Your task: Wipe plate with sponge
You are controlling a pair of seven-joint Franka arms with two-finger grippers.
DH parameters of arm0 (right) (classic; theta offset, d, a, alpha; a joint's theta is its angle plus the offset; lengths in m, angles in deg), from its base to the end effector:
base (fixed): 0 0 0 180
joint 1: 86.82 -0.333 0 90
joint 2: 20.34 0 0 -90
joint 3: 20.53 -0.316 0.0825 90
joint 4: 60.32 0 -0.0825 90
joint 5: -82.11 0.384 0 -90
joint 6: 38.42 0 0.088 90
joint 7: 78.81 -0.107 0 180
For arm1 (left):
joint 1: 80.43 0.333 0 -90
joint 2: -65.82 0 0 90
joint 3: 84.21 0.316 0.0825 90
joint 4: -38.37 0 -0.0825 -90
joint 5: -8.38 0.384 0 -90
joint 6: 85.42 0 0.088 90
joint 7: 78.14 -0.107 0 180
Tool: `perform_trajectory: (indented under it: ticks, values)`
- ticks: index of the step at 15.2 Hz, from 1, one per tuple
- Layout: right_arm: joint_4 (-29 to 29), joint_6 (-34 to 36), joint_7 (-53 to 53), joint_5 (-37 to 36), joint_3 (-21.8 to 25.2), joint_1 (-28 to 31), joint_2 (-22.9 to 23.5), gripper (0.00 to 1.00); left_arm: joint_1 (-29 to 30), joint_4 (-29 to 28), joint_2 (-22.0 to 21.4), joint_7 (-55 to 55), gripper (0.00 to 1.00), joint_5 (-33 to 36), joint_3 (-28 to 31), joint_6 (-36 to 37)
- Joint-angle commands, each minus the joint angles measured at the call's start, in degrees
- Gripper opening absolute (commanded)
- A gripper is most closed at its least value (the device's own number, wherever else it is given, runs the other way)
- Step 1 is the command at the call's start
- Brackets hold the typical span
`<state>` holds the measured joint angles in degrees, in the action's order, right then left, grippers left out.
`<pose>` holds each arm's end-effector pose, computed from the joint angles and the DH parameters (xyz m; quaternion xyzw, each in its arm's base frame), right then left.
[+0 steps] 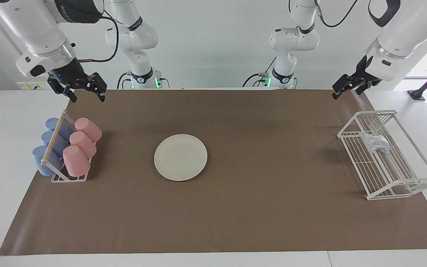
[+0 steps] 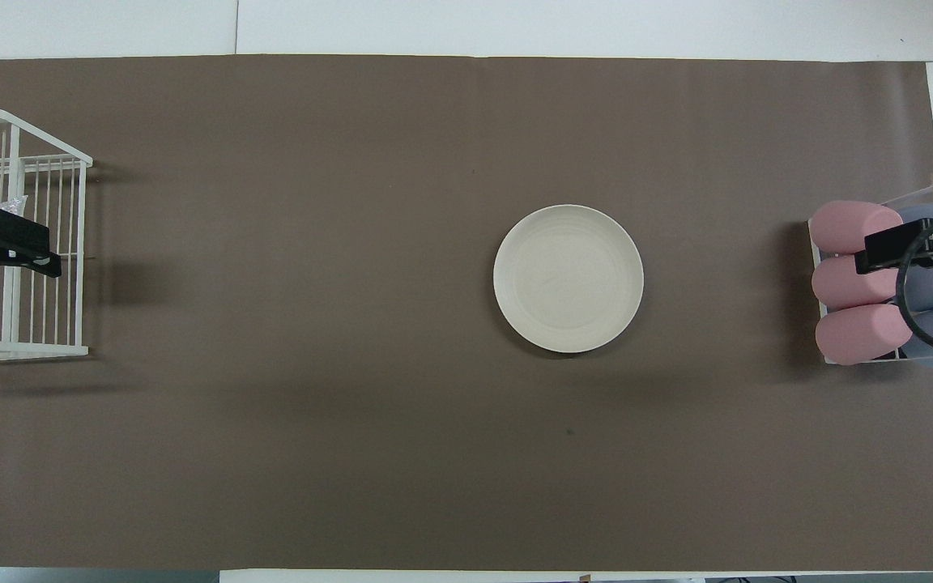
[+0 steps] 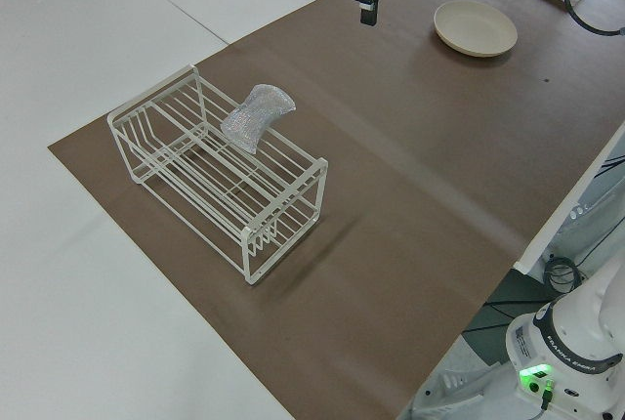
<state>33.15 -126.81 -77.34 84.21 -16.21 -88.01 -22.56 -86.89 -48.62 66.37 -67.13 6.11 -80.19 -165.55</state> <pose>0.5379 -0.0262 0.6148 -0.9994 0.0144 0.0242 0.0208 0.5384 -0.0279 0.6297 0.9951 0.0724 -0.0664 0.0117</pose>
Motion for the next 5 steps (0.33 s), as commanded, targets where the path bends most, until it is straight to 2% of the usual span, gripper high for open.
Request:
perform_trajectory:
  ticks: [1, 5]
  values:
    - [-0.31, 0.58, -1.2, -0.43, 0.08, -0.31, -0.25, 1.0, 0.48, -3.36, -2.66, -0.29, 1.0, 0.51, -0.77, -0.98]
    - [-0.22, 0.67, -1.2, -0.43, 0.08, -0.31, -0.25, 1.0, 0.75, -3.27, -2.66, -0.55, 1.0, 0.51, -0.77, -0.89]
